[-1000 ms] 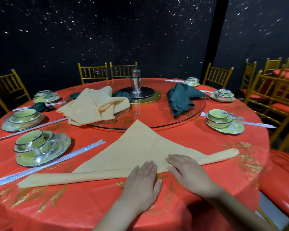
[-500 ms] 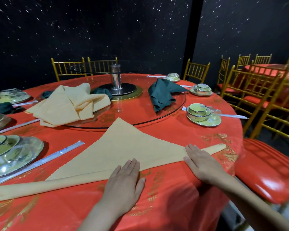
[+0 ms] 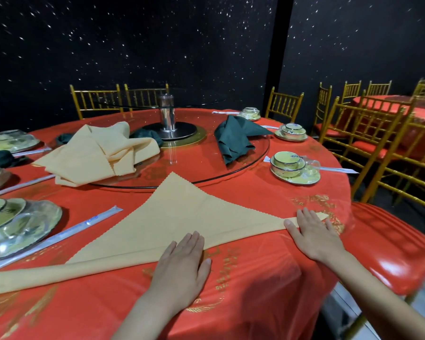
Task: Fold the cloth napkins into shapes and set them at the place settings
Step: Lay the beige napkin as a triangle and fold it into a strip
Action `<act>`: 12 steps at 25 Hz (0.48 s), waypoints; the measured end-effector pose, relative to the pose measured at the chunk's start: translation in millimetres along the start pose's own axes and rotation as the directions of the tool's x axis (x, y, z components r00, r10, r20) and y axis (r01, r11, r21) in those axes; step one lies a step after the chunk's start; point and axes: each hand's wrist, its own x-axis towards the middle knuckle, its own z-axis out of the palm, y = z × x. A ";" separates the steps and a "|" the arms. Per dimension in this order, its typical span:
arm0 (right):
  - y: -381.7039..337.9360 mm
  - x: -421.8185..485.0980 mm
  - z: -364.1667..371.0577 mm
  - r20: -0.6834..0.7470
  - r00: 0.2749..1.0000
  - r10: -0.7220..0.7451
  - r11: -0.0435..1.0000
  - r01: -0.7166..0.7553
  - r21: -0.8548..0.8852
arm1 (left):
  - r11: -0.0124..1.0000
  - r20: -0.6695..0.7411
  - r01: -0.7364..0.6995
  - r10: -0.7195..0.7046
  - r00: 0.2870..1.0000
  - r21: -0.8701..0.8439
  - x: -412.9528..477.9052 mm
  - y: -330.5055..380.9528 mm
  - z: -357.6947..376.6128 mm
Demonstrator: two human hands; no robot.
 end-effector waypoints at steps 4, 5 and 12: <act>-56.3 -19.4 -2.1 -0.183 0.955 -0.233 0.972 0.235 -0.015 | 1.000 0.044 0.014 -0.014 0.999 0.000 1.3 -0.1 -1.9; -78.1 -27.8 2.6 -0.207 0.906 -0.369 0.927 0.374 -0.016 | 1.000 0.044 0.018 -0.017 0.999 -0.003 1.0 -0.1 -2.1; -143.0 -48.0 22.7 -0.136 0.737 -0.662 0.737 0.673 0.057 | 1.000 0.087 -0.008 0.007 0.996 0.014 -4.1 -4.2 -3.9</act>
